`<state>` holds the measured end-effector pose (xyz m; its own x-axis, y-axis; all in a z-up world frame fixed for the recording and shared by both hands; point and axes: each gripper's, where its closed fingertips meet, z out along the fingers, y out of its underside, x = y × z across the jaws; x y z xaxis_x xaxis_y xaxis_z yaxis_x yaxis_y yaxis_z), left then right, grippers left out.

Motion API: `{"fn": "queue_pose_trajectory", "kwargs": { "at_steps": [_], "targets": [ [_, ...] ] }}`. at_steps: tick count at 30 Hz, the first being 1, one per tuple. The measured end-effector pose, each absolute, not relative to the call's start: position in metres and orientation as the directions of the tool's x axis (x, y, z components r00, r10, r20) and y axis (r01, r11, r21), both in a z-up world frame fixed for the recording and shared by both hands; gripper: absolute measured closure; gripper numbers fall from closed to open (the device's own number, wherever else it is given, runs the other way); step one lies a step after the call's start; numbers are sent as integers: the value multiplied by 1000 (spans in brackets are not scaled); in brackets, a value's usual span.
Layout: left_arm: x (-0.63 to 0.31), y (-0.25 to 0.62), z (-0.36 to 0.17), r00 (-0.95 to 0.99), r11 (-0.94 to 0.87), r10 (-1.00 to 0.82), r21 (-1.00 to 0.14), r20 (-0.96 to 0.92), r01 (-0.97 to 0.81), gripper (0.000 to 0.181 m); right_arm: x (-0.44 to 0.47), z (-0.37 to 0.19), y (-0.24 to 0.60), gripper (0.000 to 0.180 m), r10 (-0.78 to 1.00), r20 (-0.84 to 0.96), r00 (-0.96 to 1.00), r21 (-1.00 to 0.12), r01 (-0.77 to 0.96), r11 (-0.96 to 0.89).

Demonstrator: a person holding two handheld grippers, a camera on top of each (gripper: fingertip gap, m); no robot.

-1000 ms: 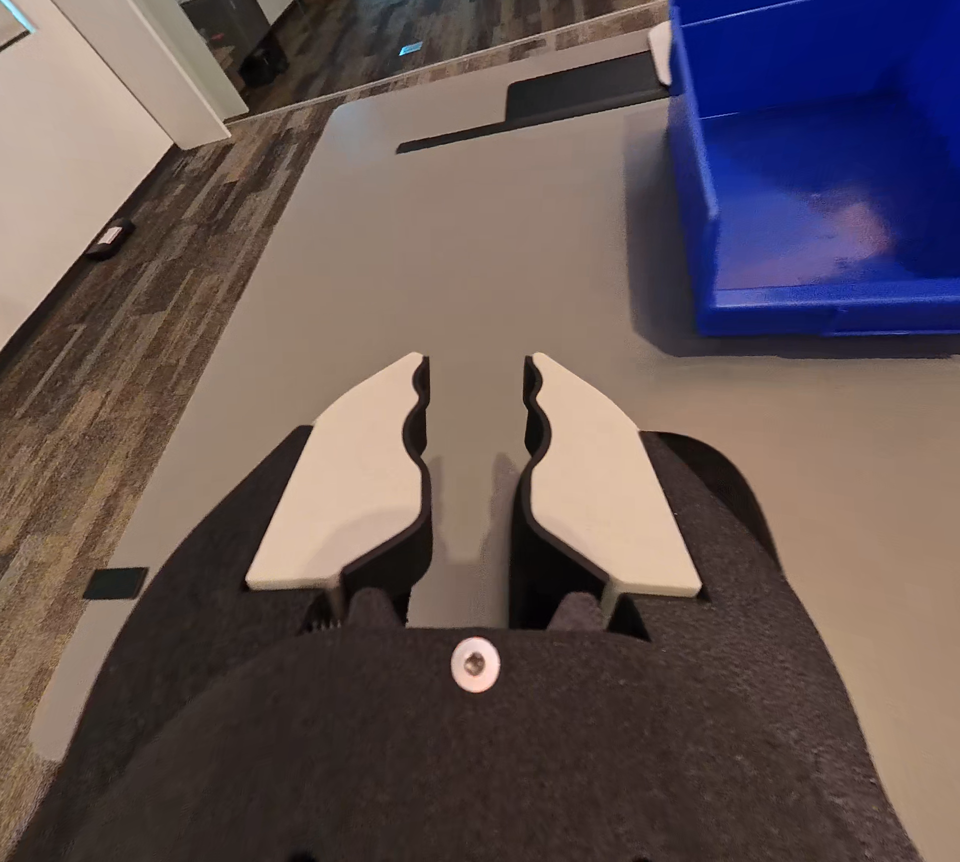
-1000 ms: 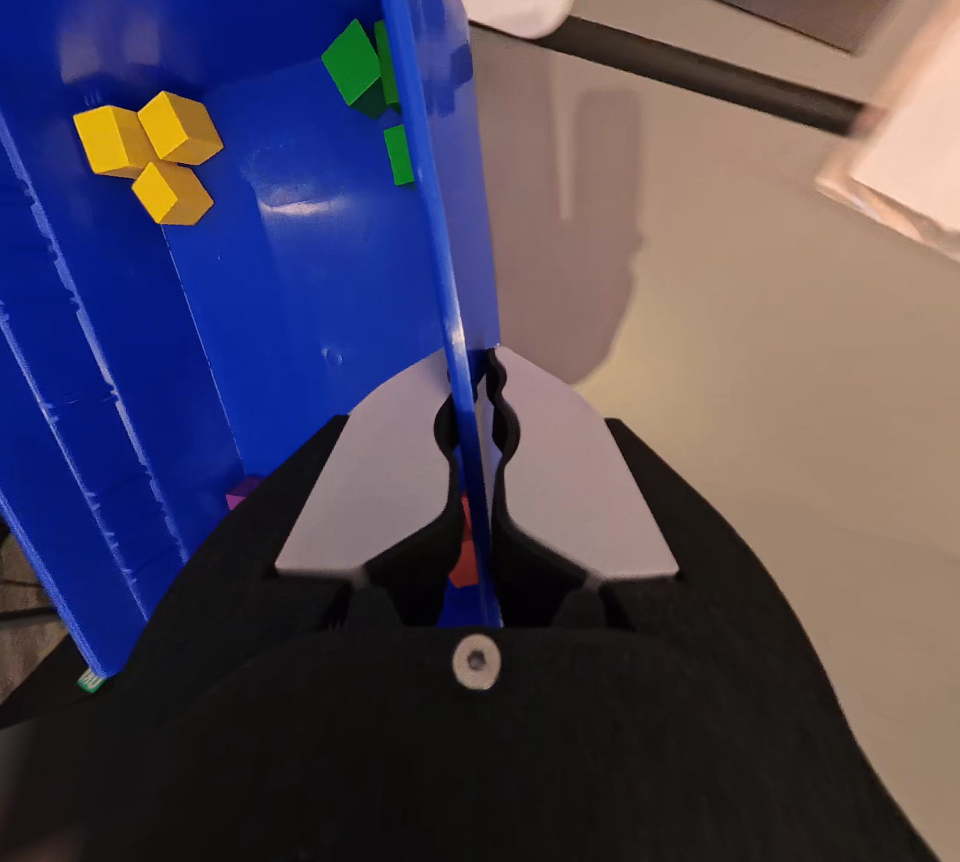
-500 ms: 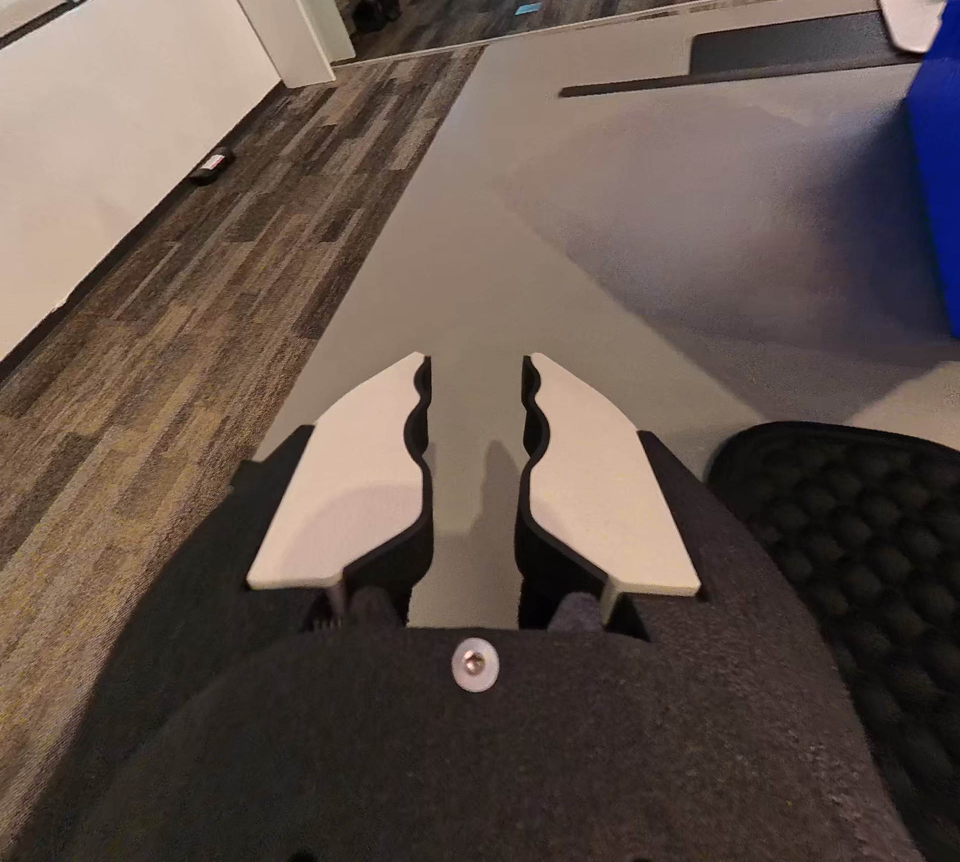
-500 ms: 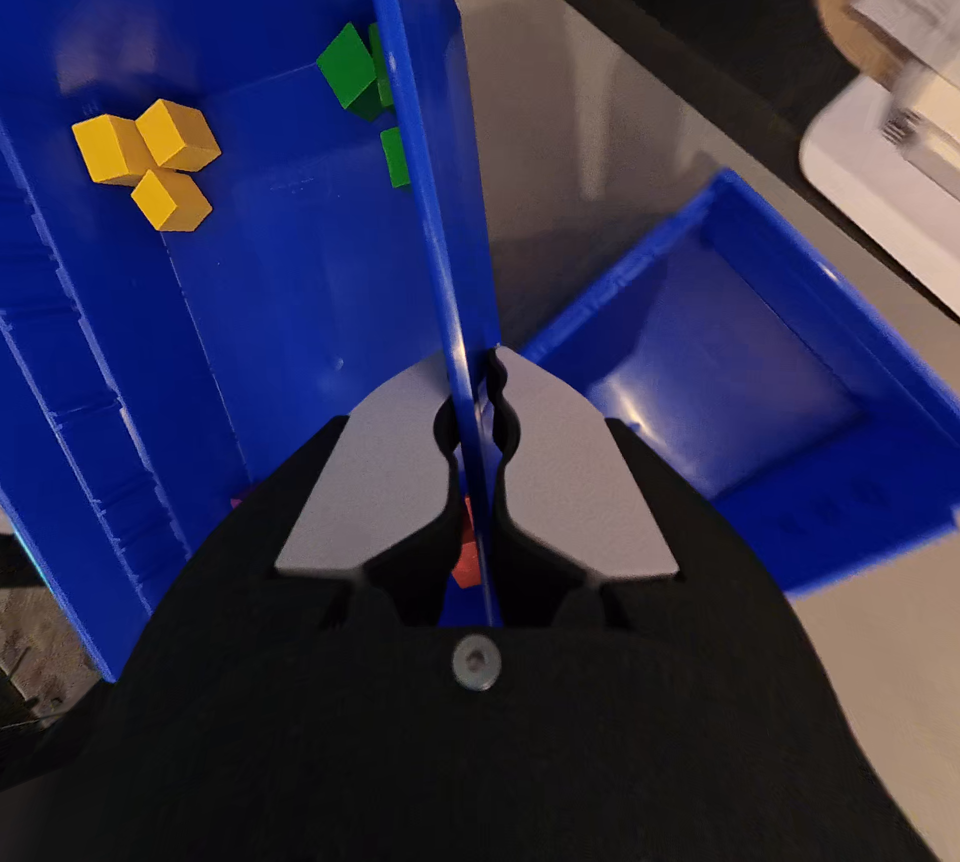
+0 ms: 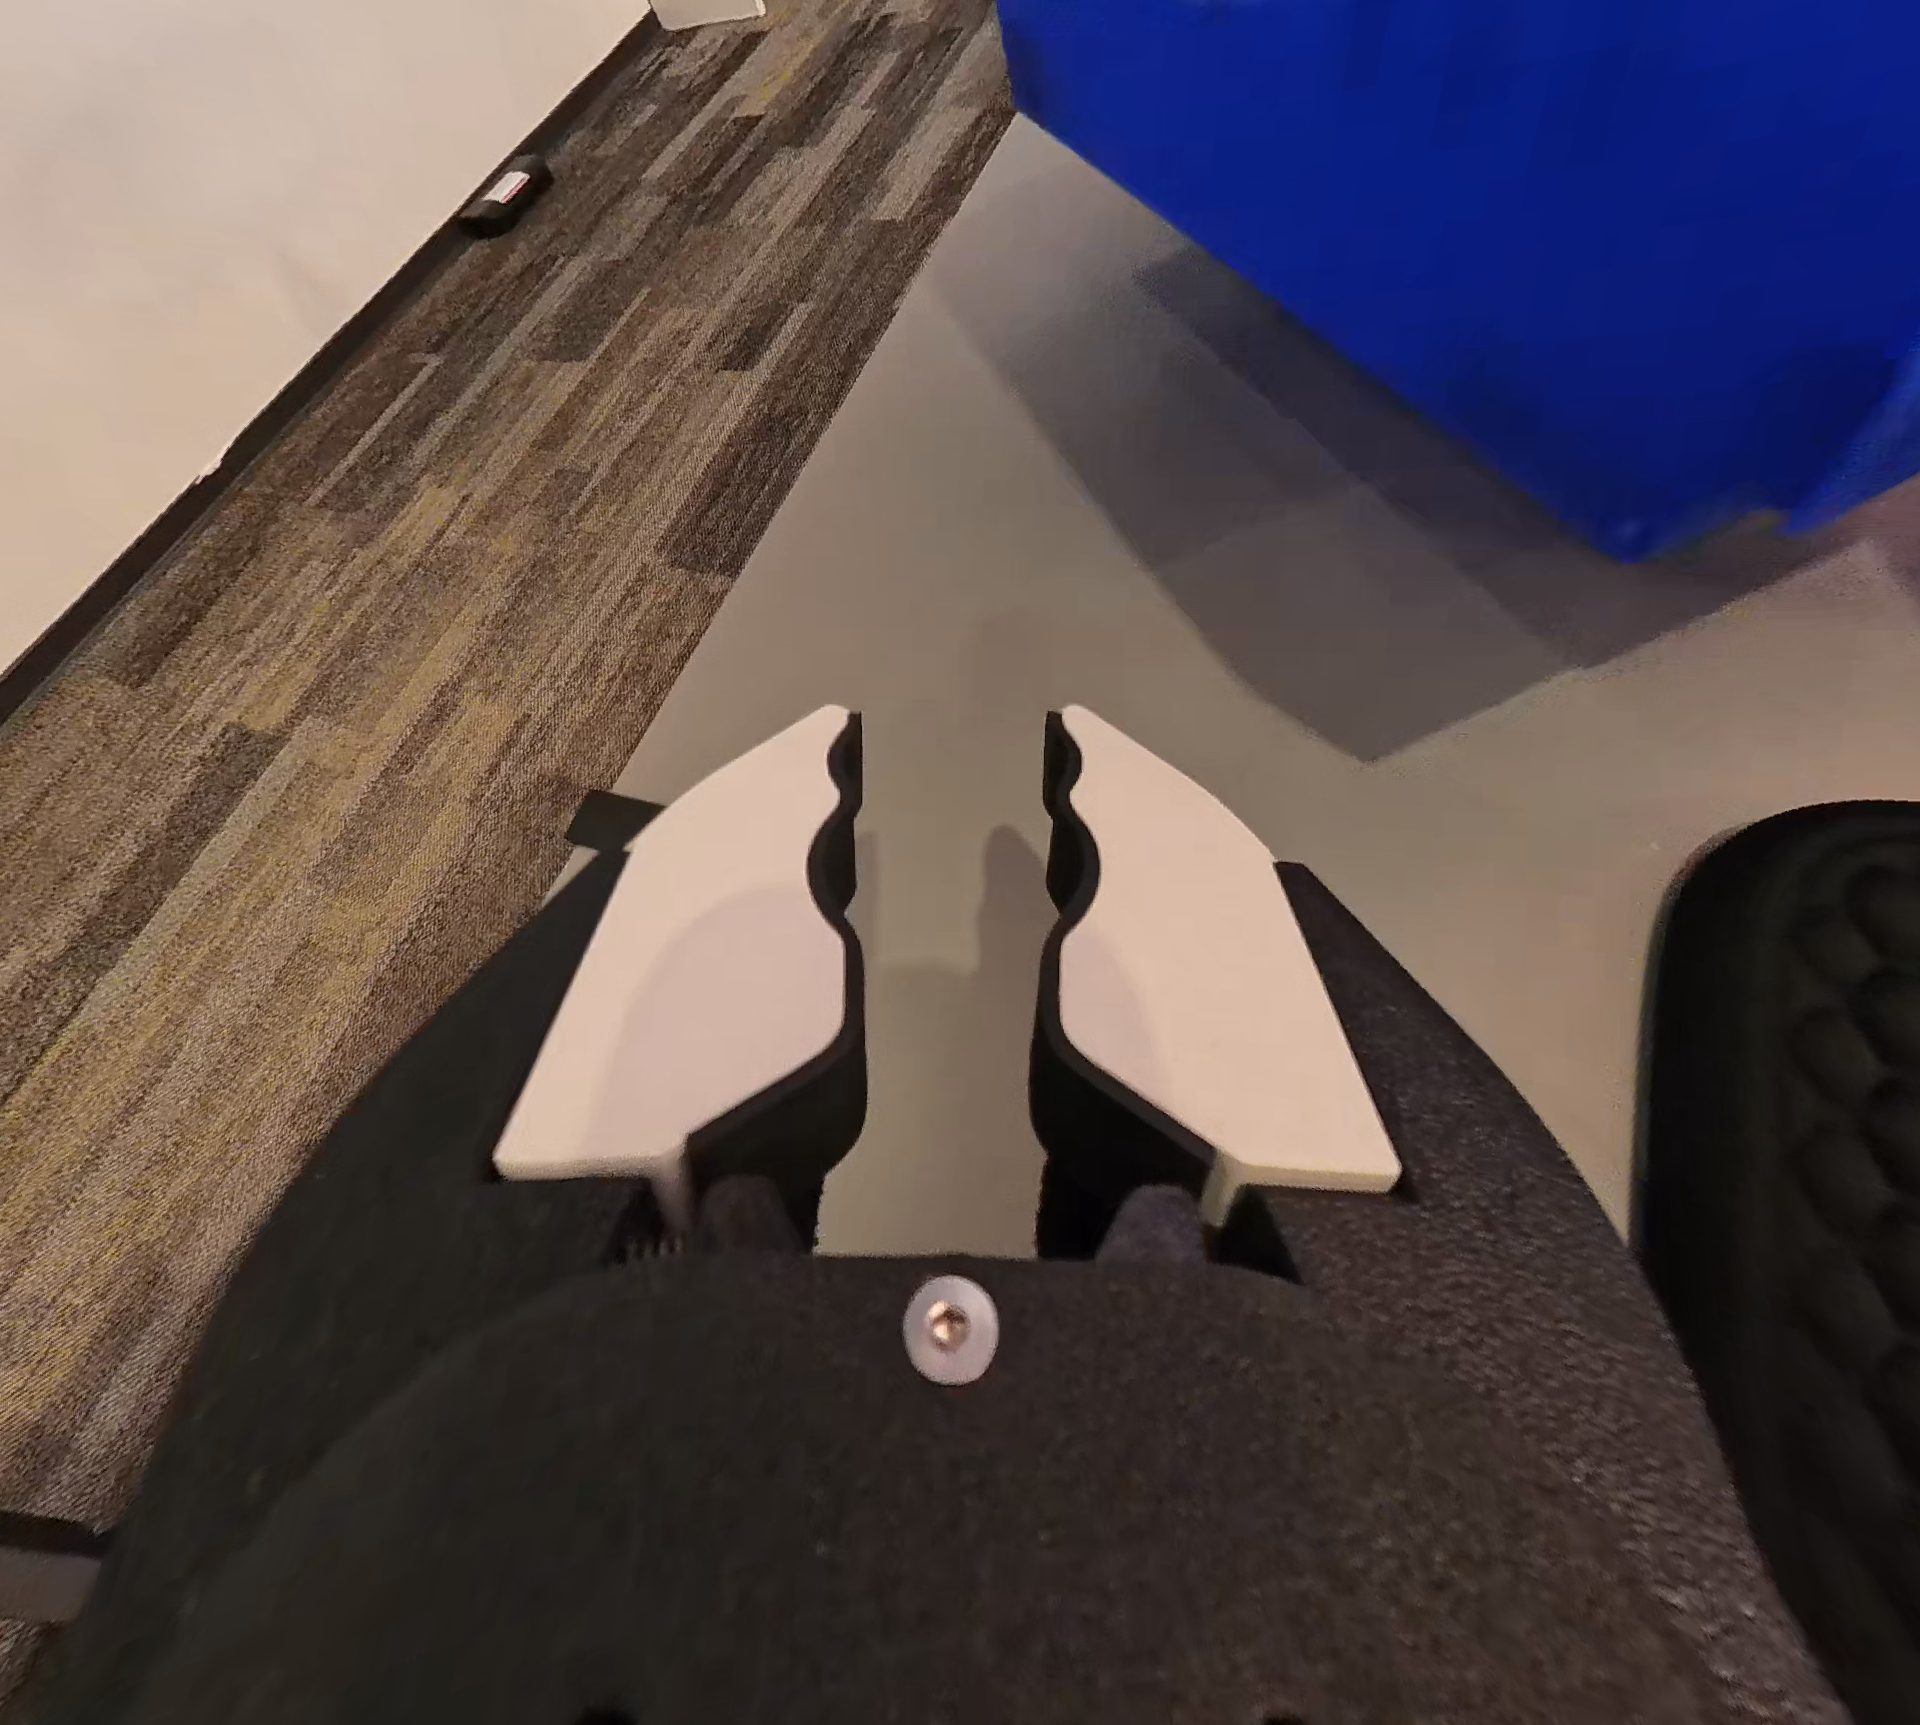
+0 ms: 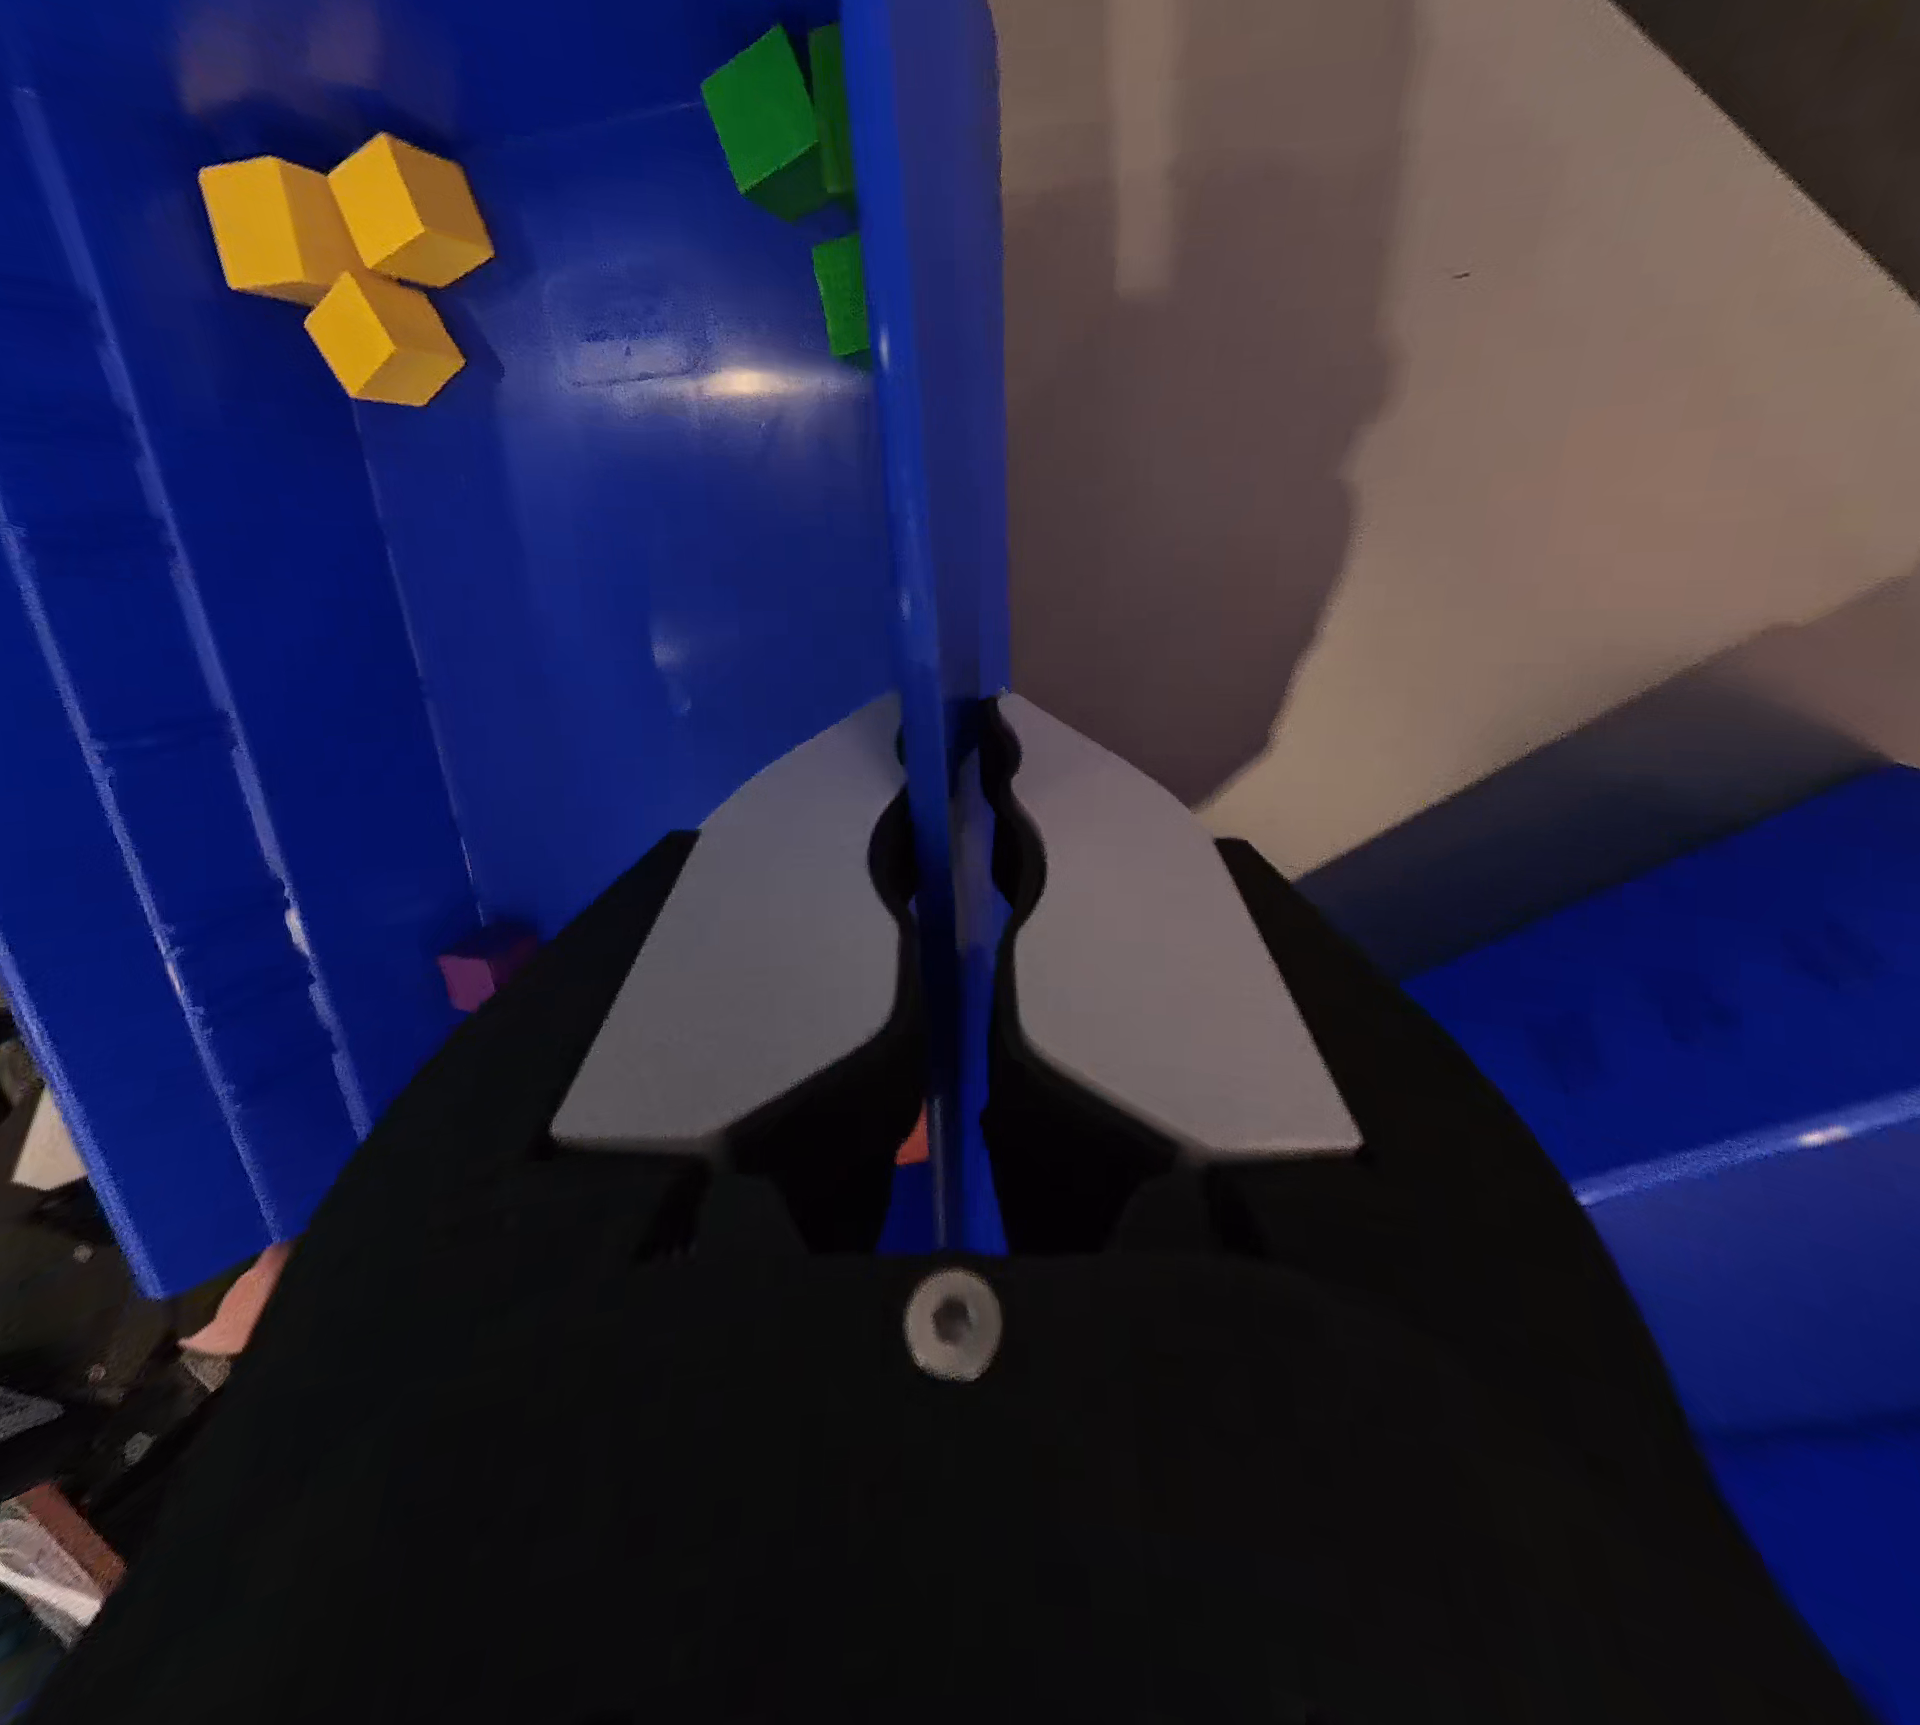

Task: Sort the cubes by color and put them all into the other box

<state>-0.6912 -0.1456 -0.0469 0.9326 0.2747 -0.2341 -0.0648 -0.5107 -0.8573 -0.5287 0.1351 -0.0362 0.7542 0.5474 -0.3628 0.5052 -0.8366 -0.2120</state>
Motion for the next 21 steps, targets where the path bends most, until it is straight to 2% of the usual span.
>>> {"fn": "queue_pose_trajectory", "kwargs": {
  "at_steps": [6,15,21],
  "targets": [
    [-698,-149,-57,934,-529,280,-847,-224,-45,148,-543,-60,135,171,515,-359,778,-181,483,-857],
    [-708,-152,-68,931,-539,300,-842,-207,-14,148,-561,-91,134,172,484,-347,803,-213,436,-875],
    [-702,-148,-68,937,-528,292,-849,-192,-10,147,-569,-92,138,172,579,-232,782,-344,491,-801]
  ]
}}
